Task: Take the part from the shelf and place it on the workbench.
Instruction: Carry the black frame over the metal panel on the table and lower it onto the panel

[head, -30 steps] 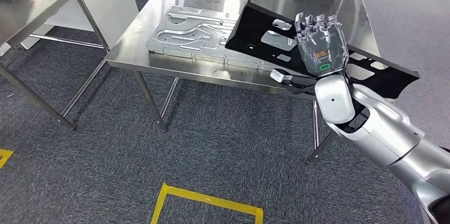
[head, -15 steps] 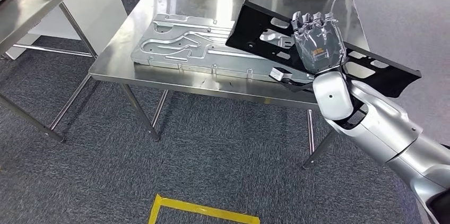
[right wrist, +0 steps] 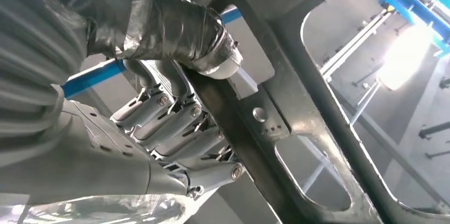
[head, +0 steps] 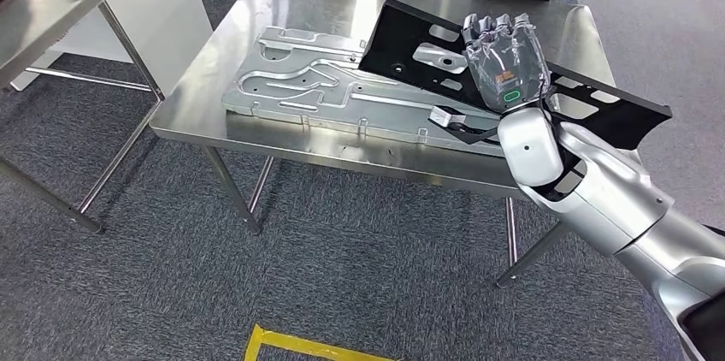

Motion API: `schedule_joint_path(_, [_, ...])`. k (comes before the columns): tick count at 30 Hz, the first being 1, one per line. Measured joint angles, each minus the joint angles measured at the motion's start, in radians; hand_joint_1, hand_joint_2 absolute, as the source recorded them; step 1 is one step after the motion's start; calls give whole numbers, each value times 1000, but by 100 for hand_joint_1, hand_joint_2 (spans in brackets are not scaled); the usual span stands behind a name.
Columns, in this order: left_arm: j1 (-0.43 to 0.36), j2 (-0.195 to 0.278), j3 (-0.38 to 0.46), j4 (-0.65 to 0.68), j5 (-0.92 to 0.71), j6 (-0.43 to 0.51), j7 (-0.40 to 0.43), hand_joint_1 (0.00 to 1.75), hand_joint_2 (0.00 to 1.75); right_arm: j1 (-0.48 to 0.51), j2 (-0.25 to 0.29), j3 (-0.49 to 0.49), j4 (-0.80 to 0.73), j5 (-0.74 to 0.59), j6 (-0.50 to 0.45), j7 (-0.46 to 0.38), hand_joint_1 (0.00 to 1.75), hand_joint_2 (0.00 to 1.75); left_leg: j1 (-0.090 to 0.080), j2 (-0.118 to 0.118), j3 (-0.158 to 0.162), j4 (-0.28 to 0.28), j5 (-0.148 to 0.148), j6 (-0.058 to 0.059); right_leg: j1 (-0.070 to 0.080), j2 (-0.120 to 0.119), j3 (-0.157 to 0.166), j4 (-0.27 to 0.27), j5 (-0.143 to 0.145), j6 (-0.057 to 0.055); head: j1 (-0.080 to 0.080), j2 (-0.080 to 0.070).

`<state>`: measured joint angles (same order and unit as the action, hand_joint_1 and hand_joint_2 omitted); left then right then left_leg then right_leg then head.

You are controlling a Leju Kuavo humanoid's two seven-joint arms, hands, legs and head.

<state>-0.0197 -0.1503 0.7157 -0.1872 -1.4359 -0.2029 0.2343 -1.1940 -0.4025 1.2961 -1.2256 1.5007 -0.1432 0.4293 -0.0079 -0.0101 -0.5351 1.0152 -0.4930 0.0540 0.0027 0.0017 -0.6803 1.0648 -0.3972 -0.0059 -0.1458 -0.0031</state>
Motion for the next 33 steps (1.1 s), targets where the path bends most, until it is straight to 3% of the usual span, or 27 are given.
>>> schedule_joint_path(2, [0, -1, 0, 1, 0, -1, -1, 0, 175, 0, 2, 0, 5, 0, -1, 2, 175, 175, 0, 1, 7, -3, -5, -10, 7, -1, 13, -29, 1, -11, 0, 0])
schedule_joint_path(5, [-3, 1, -1, 1, 0, -1, -2, 0, 175, 2, 6, 0, 11, 0, -2, 3, 175, 175, -3, 3, 5, 29, -9, -25, -3, -1, 47, -56, -1, -23, -1, 0])
schedule_joint_path(6, [-3, 1, -1, 1, 0, -1, -2, 0, 175, 1, 8, 0, 13, 0, -3, 4, 175, 175, -1, 3, -14, 66, -18, -30, -8, -1, 60, -64, -4, -26, -1, 0])
schedule_joint_path(9, [-6, 3, -1, 0, 0, -1, -5, 0, 175, 6, 11, 0, 21, 0, -3, 7, 175, 175, 11, 3, -126, 231, -83, -48, -12, -1, 81, -69, -19, -30, -1, 0])
schedule_joint_path(10, [-8, 4, 0, 0, 0, 0, -6, 0, 175, 10, 12, 0, 23, 0, -3, 8, 175, 175, 15, 4, -154, 260, -95, -55, -14, -1, 89, -69, -27, -28, -1, 0])
schedule_joint_path(11, [-10, 5, 0, 0, 0, 0, -6, 0, 175, 14, 13, 0, 25, 0, -3, 8, 175, 175, 19, 4, -167, 256, -86, -61, -16, 0, 99, -68, -35, -25, -1, 0])
schedule_joint_path(12, [-9, 6, 0, 0, 0, 0, -5, 0, 175, 17, 13, 1, 28, 0, -3, 8, 175, 175, 22, 4, -164, 219, -54, -65, -19, 1, 110, -67, -44, -20, -1, 0])
schedule_joint_path(14, [-5, 7, -1, 0, 0, -1, -5, 0, 175, 19, 15, 1, 32, 0, -3, 8, 175, 175, 28, 4, -130, 91, 43, -73, -24, 4, 130, -60, -65, -7, -1, 0])
schedule_joint_path(16, [-3, 8, -1, 1, 0, -2, -5, 0, 175, 18, 17, 1, 35, 0, -2, 8, 175, 175, 26, 4, -108, 13, 84, -65, -24, 7, 134, -52, -82, 8, -1, 0])
schedule_joint_path(20, [-3, 8, -1, 1, 0, -2, -7, 0, 175, 23, 18, 0, 41, 0, -3, 3, 175, 175, 23, 4, -88, 2, 75, -29, -24, 6, 131, -27, -96, 29, 0, 0])
schedule_joint_path(22, [-2, 8, -2, 1, 0, -2, -7, 0, 175, 23, 19, 0, 43, 0, -3, 2, 175, 175, 24, 4, -71, -3, 67, -17, -25, 2, 85, 60, -126, 35, 0, 0])
schedule_joint_path(25, [-2, 7, -5, 1, 0, -3, -8, 0, 175, 31, 19, 0, 48, 0, -4, 2, 175, 175, 20, 1, -53, -1, 47, -8, -24, 1, -37, 232, -179, 36, 0, 0])
schedule_joint_path(26, [-2, 7, -6, 1, 0, -4, -8, 0, 175, 35, 19, 0, 50, 0, -4, 1, 175, 175, 17, -1, -44, 0, 38, -7, -22, 1, -57, 240, -169, 33, 0, 0])
schedule_joint_path(27, [-1, 7, -7, 1, 0, -4, -7, 0, 175, 38, 19, 0, 52, 0, -3, 1, 175, 175, 15, -2, -32, 0, 30, -7, -20, 1, -58, 209, -136, 27, 0, 0])
schedule_joint_path(29, [2, 6, -8, 1, 0, -5, -7, 0, 175, 41, 19, 0, 54, 0, -3, 1, 175, 175, 10, -3, -7, -1, 11, -7, -9, 0, -26, 81, -39, 5, 0, 0])
schedule_joint_path(30, [3, 4, -9, 2, 0, -6, -7, 0, 175, 41, 18, 0, 55, 0, -3, 1, 175, 175, 8, -2, 1, -2, 4, -9, -3, 0, -9, 21, -7, -4, 0, 0])
schedule_joint_path(31, [3, 3, -9, 2, 0, -6, -7, 0, 175, 42, 18, 0, 55, 0, -3, 1, 175, 175, 9, -2, 6, -5, -2, -13, 3, -1, 4, -17, 11, -12, -1, 0])
schedule_joint_path(33, [1, 1, -10, 3, 0, -6, -6, 0, 175, 43, 18, 0, 56, 0, -2, 2, 175, 175, 10, -1, 14, -9, -5, -24, 9, 0, 19, -47, 8, -20, -1, 0])
